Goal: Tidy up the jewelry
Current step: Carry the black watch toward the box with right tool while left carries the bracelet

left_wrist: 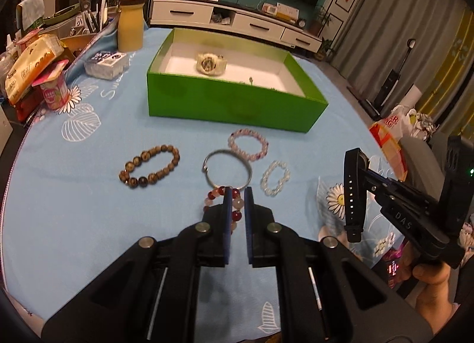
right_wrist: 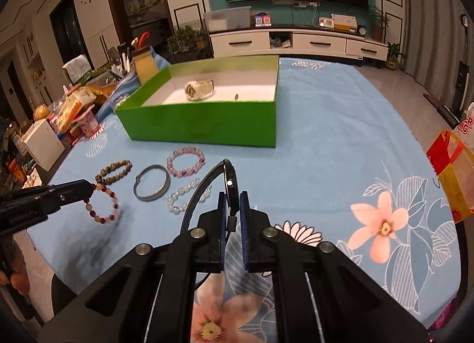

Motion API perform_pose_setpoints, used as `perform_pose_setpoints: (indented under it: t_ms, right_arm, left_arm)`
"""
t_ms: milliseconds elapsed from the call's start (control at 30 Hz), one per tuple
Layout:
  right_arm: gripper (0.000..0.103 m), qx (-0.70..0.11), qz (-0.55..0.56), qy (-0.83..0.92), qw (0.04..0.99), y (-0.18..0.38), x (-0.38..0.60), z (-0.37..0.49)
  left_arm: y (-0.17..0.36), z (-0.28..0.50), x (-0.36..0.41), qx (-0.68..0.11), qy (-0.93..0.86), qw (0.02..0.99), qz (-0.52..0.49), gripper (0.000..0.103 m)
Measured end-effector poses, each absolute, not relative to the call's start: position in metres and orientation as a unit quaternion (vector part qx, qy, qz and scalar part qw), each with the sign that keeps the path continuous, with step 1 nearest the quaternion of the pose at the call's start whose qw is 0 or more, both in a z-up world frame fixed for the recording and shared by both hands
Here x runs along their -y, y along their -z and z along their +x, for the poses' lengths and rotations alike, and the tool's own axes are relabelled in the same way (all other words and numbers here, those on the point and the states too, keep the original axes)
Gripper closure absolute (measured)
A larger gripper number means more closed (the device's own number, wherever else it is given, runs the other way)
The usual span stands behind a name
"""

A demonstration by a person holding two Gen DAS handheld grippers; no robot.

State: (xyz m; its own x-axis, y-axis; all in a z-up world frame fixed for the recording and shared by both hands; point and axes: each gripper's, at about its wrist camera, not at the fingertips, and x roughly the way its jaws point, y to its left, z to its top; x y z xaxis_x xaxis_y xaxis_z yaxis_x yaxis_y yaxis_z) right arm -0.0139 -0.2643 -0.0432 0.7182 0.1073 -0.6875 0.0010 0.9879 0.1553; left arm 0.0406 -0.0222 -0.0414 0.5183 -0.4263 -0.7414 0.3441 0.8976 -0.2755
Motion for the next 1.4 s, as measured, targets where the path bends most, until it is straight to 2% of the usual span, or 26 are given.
perform_pose_setpoints:
  t_ms: [633, 1133, 1400]
  right_arm:
    - [0.095, -0.332, 0.062, -0.042, 0.94, 0.012, 0.28, 0.009]
    - [0.095, -0.297, 0.059, -0.054, 0.951, -0.023, 0.297, 0.075]
    - [0.095, -0.316, 0.06, -0.059, 0.945, -0.023, 0.301, 0.125]
  left_arm:
    - [-0.008, 0.082, 0.023, -0.401, 0.213, 0.889, -0.057, 0.096]
    - [-0.036, 0.175, 0.058, -0.383, 0.208, 0.899, -0.04, 0.096]
    - [-0.022, 0.228, 0.072, -0.405, 0.193, 0.893, -0.042, 0.096]
